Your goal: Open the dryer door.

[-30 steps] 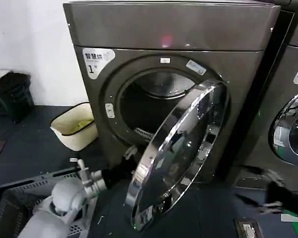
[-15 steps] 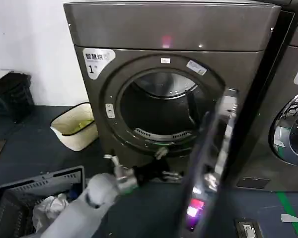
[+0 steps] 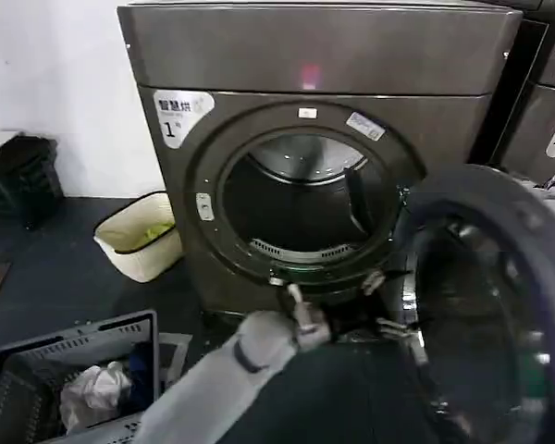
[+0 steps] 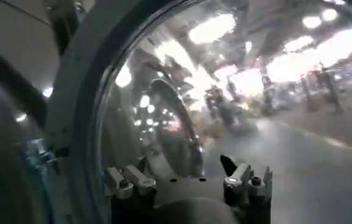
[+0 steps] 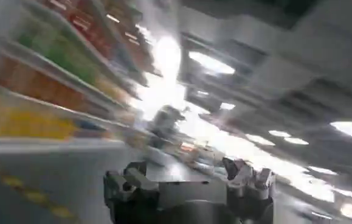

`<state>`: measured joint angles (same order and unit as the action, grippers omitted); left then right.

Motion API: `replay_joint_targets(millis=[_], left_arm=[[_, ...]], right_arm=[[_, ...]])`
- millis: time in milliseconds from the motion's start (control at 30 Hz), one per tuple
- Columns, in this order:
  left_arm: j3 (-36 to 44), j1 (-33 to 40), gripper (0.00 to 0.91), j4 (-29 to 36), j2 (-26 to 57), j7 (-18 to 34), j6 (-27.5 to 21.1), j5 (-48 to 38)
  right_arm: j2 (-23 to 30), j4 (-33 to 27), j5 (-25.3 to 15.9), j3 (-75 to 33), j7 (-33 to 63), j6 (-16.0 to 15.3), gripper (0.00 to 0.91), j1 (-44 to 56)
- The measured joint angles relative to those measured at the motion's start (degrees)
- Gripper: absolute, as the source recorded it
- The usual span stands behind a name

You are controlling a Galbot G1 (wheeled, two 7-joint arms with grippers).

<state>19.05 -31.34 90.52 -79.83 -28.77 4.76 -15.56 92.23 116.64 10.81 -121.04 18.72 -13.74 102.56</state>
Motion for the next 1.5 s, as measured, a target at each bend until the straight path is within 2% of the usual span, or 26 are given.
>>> replay_joint_targets(millis=[67,300,400,633,833,1067,1300,1500], left_arm=[[1.16,0.81,0.907,-1.06,-1.6,0.58,-0.02,1.12],[3.91,3.55,0.907,-4.41,-5.96,3.41,-1.01,6.02],[4.48,4.21,0.907,-5.75,-7.05,3.82,-1.24,6.66],[4.75,4.91,0.907,-6.13,-7.34,3.6,-1.54,6.06],[4.3,3.29,0.907,-2.43,-4.31,3.24,-4.26,5.6],[0.85,-0.6,0.907,8.88,8.6,5.51,-7.77,-0.57],[-5.47,-5.47,0.907,23.95,27.59,13.22,-20.45,-12.31],[-15.42,-13.64,0.907,31.7,43.17,14.46,-28.02,-19.86]], right_arm=[[-0.01,-0.51,-2.68,-1.9,1.14,0.62,0.907,-0.24],[-0.02,-4.48,-7.58,-6.4,5.51,3.14,0.907,0.32],[-0.02,-5.59,-7.49,-7.54,5.77,4.33,0.907,0.76],[-0.04,-5.21,-7.4,-7.34,4.93,4.31,0.907,0.13],[-0.04,-5.98,-7.47,-5.73,3.71,4.73,0.907,-0.32],[-0.04,-7.38,-7.66,-3.12,2.26,5.09,0.907,-0.97],[-0.9,-8.9,-7.42,0.66,0.31,5.18,0.907,-1.54],[-5.87,-10.41,-7.47,3.9,-0.54,5.38,0.907,-2.25]])
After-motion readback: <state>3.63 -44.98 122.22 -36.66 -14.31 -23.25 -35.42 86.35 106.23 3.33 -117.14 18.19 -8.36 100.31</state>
